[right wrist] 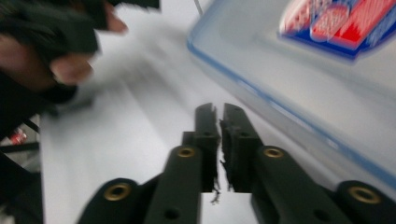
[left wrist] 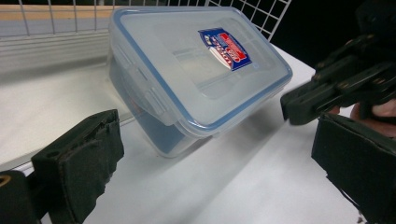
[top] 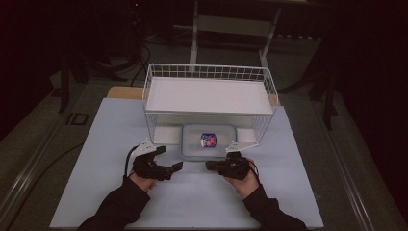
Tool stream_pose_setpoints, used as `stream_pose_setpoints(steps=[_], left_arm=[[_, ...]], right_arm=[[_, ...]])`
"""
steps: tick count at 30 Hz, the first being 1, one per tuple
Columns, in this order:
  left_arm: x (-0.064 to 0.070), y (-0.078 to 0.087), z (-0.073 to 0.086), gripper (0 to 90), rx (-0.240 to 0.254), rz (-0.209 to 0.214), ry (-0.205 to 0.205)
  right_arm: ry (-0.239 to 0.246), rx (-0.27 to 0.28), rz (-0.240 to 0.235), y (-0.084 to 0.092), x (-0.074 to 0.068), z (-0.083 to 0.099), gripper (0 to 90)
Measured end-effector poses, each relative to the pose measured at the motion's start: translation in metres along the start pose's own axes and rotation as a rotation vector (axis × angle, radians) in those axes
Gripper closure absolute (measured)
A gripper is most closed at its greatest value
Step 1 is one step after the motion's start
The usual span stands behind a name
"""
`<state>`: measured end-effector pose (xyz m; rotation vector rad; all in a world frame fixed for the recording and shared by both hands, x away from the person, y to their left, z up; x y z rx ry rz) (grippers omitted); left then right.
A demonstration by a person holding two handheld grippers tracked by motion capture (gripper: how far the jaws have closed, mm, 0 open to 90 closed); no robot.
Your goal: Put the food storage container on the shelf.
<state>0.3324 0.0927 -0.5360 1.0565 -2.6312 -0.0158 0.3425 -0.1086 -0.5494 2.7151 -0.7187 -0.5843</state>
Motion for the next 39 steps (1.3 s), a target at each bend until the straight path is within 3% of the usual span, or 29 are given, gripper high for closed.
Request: stream_pose_setpoints(steps=[4,6,10,12,30,33,39], left_arm=[[-0.001,0.000,0.000,2.2,-0.003,-0.002,-0.008],[-0.002,0.000,0.001,2.2,-0.005,-0.002,-0.006],[-0.002,-0.001,0.003,2.2,-0.009,-0.004,-0.008],[-0.002,-0.001,0.003,2.2,-0.010,0.000,-0.005],[-0.005,0.000,0.005,2.2,-0.018,-0.004,-0.017],[-0.005,0.001,0.006,2.2,-0.015,-0.003,-0.014],[-0.006,0.002,0.005,2.2,-0.013,0.001,-0.015]], right_arm=[[-0.008,-0.026,0.054,-0.004,0.014,0.006,90.0],[-0.024,-0.017,0.051,-0.005,0.017,0.004,90.0],[-0.015,0.002,0.088,-0.007,0.024,-0.002,90.0],[-0.037,0.015,0.094,-0.009,0.028,-0.007,90.0],[-0.026,0.061,0.170,-0.045,0.056,-0.030,90.0],[-0.013,0.063,0.184,-0.048,0.060,-0.034,90.0],[-0.032,0.083,0.213,-0.048,0.071,-0.040,90.0]])
Point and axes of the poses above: each handheld gripper's, and its own axes: y roughly backward along the jaws, z roughly out of its underside, x roughly to its right, the point moved 7 cm from there along -y, roughly forward along the jaws, and after that the axes turned 15 degrees about x, right-handed, at the moved point
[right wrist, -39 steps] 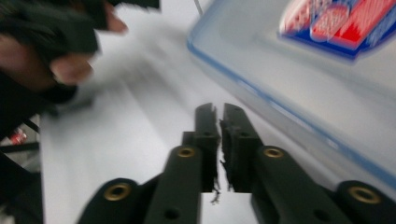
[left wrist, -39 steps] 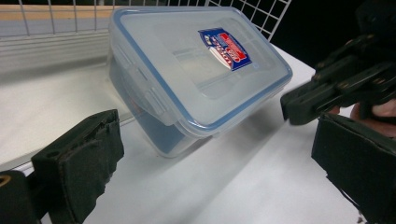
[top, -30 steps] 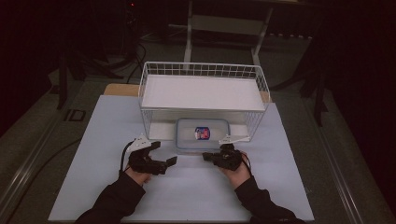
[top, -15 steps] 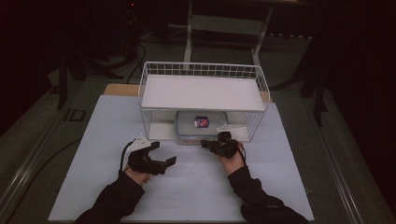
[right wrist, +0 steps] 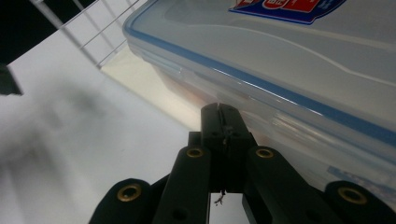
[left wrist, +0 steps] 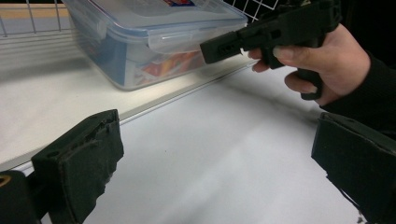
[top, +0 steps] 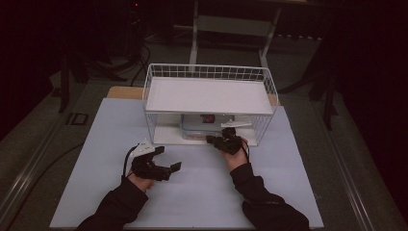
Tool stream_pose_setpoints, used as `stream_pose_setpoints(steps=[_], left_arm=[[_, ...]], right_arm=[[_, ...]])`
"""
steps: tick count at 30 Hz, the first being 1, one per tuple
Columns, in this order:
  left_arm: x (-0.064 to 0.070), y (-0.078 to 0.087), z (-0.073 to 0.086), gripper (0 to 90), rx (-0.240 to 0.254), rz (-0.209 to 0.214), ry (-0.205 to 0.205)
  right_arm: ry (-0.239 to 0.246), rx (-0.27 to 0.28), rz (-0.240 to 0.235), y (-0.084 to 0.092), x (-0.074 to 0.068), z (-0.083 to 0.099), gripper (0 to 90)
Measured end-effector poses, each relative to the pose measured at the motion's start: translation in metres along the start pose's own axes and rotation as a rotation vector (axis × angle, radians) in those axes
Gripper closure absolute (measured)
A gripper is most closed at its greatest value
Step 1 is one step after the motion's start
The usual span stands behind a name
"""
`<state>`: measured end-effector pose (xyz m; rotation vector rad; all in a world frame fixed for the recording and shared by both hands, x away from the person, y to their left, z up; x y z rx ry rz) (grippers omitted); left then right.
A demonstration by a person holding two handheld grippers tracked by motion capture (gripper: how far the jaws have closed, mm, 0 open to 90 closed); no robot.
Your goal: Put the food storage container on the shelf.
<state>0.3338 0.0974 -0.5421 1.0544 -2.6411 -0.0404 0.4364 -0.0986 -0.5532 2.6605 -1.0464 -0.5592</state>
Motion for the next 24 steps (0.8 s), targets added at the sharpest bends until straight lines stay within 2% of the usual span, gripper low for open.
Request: stream_pose_setpoints(steps=[2,4,6,8,11,15,19,22,24], left_arm=[[0.000,0.000,0.000,2.2,0.000,0.000,0.000],[0.000,0.000,0.000,2.2,0.000,0.002,0.000],[0.001,0.000,-0.001,2.2,0.004,0.005,0.000],[0.002,0.000,-0.001,2.2,0.005,0.006,-0.001],[0.003,0.000,-0.001,2.2,0.004,0.008,-0.001],[0.003,-0.001,-0.001,2.2,0.003,0.006,-0.010],[0.004,0.000,-0.002,2.2,0.007,0.008,-0.009],[0.004,0.000,-0.003,2.2,0.008,0.006,-0.022],[0.006,0.001,-0.005,2.2,0.012,0.007,-0.026]], right_arm=[[0.011,0.016,0.018,-0.002,0.007,-0.004,90.0],[-0.010,0.027,0.030,-0.002,0.012,-0.007,90.0],[-0.041,0.021,0.021,-0.003,0.014,-0.007,90.0],[-0.018,0.022,0.030,-0.005,0.014,-0.006,90.0],[-0.032,0.023,0.022,-0.007,0.012,-0.006,90.0],[-0.024,0.027,0.013,-0.009,0.009,-0.006,90.0],[-0.026,0.045,-0.014,-0.004,0.003,-0.008,89.3],[-0.021,0.048,-0.032,0.005,-0.003,-0.007,84.0],[-0.014,0.049,-0.046,0.010,-0.007,-0.007,76.4]])
Point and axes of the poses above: each handheld gripper's, and its own axes: y roughly backward along the jaws, z roughly out of its underside, x roughly to its right, the point moved 7 cm from there along -y, roughly forward along the jaws, and after that the axes turned 15 degrees about x, right-handed, at the moved point
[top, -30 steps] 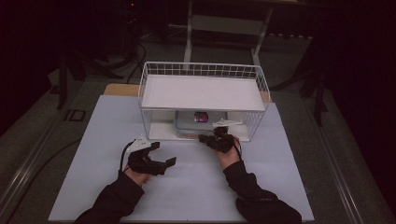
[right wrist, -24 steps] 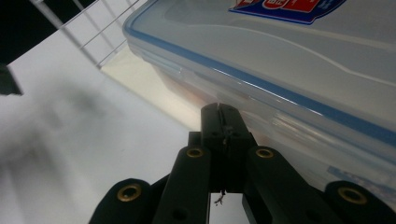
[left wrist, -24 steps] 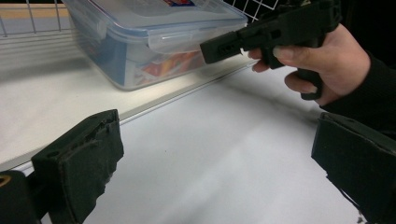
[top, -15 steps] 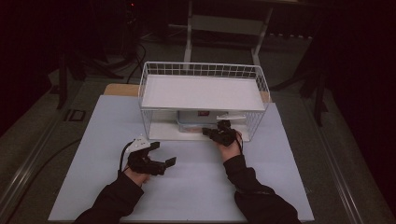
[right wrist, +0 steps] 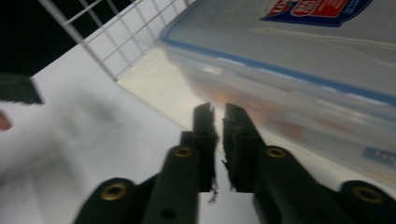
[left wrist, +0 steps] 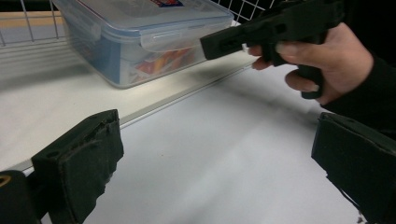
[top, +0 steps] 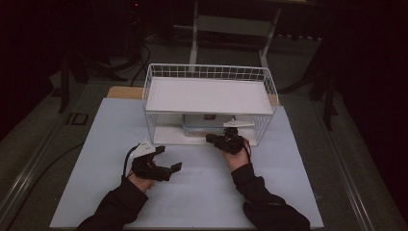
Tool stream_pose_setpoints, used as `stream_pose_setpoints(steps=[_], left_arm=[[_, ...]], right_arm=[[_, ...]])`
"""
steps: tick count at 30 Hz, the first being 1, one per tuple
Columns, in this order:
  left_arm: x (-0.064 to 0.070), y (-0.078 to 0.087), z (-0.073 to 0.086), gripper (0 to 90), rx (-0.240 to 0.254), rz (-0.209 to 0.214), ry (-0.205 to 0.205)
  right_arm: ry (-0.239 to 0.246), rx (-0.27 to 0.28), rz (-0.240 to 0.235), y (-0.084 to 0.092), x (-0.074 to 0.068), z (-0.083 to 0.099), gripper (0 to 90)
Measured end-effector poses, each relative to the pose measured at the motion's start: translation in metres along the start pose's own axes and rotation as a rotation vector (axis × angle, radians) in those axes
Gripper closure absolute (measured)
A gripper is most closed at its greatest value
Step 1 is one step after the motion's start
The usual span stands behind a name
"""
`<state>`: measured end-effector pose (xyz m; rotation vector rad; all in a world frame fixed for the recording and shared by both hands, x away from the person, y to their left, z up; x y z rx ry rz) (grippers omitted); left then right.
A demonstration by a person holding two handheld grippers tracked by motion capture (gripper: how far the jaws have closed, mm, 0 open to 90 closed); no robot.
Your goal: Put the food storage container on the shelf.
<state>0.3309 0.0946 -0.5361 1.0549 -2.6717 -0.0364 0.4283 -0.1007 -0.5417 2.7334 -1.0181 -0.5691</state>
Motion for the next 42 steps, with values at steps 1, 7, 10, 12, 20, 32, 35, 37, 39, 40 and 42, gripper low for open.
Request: stream_pose_setpoints(steps=[1,7,10,12,20,32,35,37,39,40,42], left_arm=[[0.001,0.000,0.000,2.2,-0.001,0.002,-0.003],[0.003,-0.001,0.001,2.2,-0.009,0.010,-0.006],[0.004,-0.001,0.001,2.2,-0.012,0.015,-0.008],[0.006,-0.001,0.001,2.2,-0.013,0.019,-0.010],[0.007,0.001,0.001,2.2,-0.012,0.024,-0.020],[0.010,0.000,0.002,2.2,-0.017,0.029,-0.039],[0.011,0.000,0.003,2.2,-0.020,0.030,-0.049],[0.011,0.000,0.003,2.1,-0.023,0.031,-0.054],[0.012,-0.001,0.003,2.2,-0.022,0.035,-0.054],[0.012,-0.001,0.003,2.2,-0.022,0.035,-0.054],[0.012,-0.001,0.003,2.2,-0.022,0.037,-0.051]], right_arm=[[0.000,0.002,-0.005,0.003,-0.002,0.001,70.9],[-0.017,-0.020,-0.081,0.016,-0.010,0.009,36.6],[-0.042,-0.038,-0.152,0.024,-0.015,0.016,32.6],[-0.049,-0.032,-0.167,0.031,-0.016,0.018,30.3],[-0.011,0.027,-0.143,0.056,-0.017,0.014,21.8],[0.042,0.045,-0.095,0.096,-0.008,0.027,20.8],[0.062,0.040,-0.079,0.105,-0.006,0.031,20.8],[0.061,0.038,-0.077,0.111,-0.004,0.034,20.9],[0.063,0.033,-0.074,0.116,-0.003,0.037,20.8],[0.062,0.032,-0.075,0.119,-0.003,0.038,20.9],[0.062,0.032,-0.071,0.123,-0.003,0.040,20.9]])
Point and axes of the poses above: each handheld gripper's, and its own axes: y roughly backward along the jaws, z roughly out of its underside, x roughly to its right, the point moved 7 cm from there along -y, roughly forward along the jaws, and after that the axes turned 15 degrees about x, right-handed, at the moved point
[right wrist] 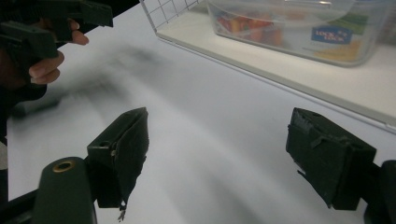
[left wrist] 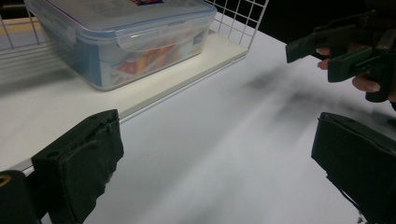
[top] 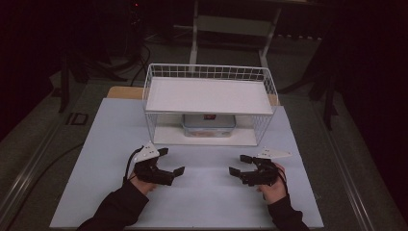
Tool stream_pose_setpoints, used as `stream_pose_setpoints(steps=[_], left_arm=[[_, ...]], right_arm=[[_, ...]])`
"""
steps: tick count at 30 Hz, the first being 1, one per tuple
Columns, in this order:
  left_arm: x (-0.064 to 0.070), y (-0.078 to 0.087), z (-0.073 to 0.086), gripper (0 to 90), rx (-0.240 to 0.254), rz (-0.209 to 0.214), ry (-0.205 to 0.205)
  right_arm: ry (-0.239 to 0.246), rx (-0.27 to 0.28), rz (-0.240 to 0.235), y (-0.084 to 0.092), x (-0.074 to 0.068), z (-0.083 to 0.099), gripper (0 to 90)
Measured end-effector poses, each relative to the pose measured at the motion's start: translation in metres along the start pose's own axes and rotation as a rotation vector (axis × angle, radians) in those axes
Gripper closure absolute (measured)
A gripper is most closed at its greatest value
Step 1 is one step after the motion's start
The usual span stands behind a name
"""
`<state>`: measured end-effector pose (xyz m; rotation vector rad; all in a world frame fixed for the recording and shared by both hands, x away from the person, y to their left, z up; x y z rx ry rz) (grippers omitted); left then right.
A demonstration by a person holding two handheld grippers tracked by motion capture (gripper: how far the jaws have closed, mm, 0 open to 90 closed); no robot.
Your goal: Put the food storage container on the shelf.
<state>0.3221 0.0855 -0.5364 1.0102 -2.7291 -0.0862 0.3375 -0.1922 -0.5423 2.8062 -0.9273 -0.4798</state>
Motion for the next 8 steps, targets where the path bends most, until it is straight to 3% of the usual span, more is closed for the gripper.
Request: stream_pose_setpoints(steps=[8], left_arm=[[0.0035,-0.0014,0.0009,2.2,-0.002,0.005,-0.028]], right_arm=[[-0.013,-0.002,0.007,0.0098,0.0021,0.0042,20.9]])
Point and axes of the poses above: each handheld gripper's, and its own axes: y roughly backward along the jaws, z roughly out of its underside, x roughly to its right, the point moved 7 cm from there along -y, roughly forward along the jaws, and after that the axes turned 15 degrees about x, right-handed, at the moved point
